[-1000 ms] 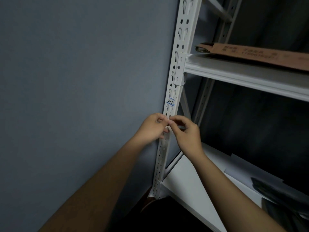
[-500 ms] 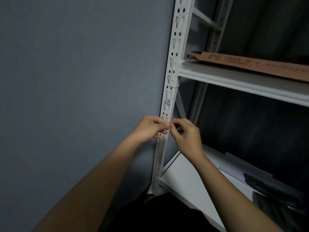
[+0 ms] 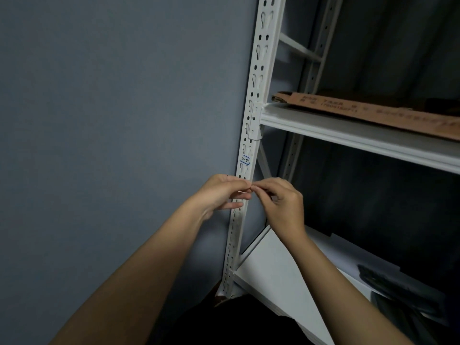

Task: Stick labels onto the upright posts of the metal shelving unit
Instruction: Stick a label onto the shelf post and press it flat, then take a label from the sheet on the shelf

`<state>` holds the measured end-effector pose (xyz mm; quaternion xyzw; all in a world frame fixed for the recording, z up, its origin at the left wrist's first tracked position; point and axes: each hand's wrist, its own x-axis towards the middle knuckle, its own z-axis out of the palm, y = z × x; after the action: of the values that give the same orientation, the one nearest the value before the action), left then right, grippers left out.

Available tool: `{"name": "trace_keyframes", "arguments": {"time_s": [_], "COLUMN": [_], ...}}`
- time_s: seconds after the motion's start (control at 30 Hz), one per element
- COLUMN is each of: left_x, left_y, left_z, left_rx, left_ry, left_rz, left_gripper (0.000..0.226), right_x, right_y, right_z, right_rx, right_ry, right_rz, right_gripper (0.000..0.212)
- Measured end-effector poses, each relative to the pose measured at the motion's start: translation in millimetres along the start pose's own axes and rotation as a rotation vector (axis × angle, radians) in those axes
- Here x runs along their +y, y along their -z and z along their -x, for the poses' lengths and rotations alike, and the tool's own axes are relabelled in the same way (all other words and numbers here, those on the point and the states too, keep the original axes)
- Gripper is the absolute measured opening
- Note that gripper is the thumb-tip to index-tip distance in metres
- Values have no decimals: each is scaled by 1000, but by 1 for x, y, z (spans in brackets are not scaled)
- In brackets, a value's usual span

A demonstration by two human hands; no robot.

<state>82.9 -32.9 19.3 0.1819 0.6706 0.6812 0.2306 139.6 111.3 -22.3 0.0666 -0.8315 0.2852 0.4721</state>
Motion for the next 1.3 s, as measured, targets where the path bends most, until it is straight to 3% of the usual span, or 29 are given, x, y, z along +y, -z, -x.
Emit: {"name": "trace_keyframes", "arguments": {"time_s": [0.17, 0.3, 0.4, 0.5, 0.9, 1.13, 1.3], "left_x": [-3, -9, -3, 15, 132, 187, 205], "left_y": [2, -3, -22, -47, -150, -207, -243], "left_z": [-4, -12, -20, -28, -27, -15, -22], "left_rx": [8, 37, 65, 109, 65, 29, 21], "left_ry": [-17, -18, -34, -115, -378, -460, -470], "left_rz": [-112, -123, -95, -94, -86, -114, -155], "left_gripper": [6, 10, 8, 9, 8, 10, 12], "right_x": [7, 13, 11, 12, -3, -8, 7], "right_y": [-2, -3, 7, 25, 158, 244, 300], "right_z": [2, 8, 3, -14, -104, -148, -165], "right_rx": [-7, -58, -7, 70, 163, 215, 167], "right_ry": [-42, -18, -51, -166, -231, -287, -481], "right_rz": [-30, 99, 188, 92, 46, 371, 537], "right_gripper": [9, 7, 2, 1, 14, 20, 5]}}
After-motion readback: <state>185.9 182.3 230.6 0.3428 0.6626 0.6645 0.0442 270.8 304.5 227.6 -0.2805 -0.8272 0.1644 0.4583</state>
